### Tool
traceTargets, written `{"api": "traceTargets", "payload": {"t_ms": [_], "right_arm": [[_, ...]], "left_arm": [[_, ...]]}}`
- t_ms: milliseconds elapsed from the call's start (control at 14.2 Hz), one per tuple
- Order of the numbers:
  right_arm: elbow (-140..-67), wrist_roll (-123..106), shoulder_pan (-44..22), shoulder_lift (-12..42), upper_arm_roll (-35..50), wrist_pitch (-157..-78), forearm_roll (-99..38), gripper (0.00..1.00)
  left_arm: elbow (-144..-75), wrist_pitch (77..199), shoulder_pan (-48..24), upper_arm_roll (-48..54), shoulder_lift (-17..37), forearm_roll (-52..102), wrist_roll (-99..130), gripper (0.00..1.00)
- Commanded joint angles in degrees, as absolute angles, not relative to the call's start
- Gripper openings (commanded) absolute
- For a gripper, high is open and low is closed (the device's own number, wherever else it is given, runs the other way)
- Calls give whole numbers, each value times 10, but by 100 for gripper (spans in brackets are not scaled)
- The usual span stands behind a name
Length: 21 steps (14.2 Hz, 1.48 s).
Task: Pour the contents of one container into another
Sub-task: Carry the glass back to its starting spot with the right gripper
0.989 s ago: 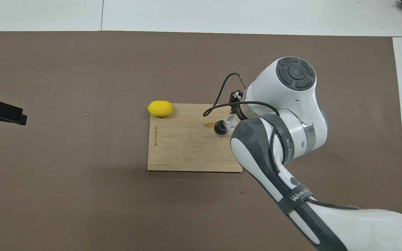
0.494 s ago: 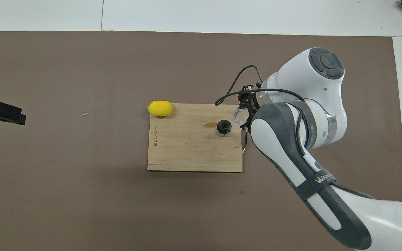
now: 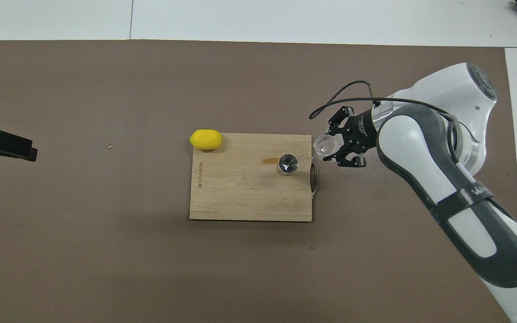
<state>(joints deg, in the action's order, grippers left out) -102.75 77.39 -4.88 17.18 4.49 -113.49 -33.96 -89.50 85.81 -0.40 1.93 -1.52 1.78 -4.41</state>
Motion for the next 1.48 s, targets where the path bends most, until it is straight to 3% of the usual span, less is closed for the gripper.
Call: {"api": "traceTargets", "payload": {"t_ms": [0, 636, 1271, 1342, 1412], "right_arm": [[-1077, 709, -6, 152, 51, -1137, -389, 0], [-1093, 558, 136, 210, 51, -1118, -423, 0], [-1133, 454, 160, 218, 52, -1114, -434, 0], [-1135, 441, 157, 217, 51, -1114, -435, 10], [-1138, 424, 157, 216, 51, -1113, -434, 14]], "left_arm": [[-908, 856, -3, 19, -30, 12, -45, 100], [-908, 856, -3, 19, -30, 12, -45, 100], [-908, 856, -3, 19, -30, 12, -45, 100], [-908, 856, -3, 19, -30, 12, -45, 100], [-908, 856, -3, 19, -30, 12, -46, 100]]}}
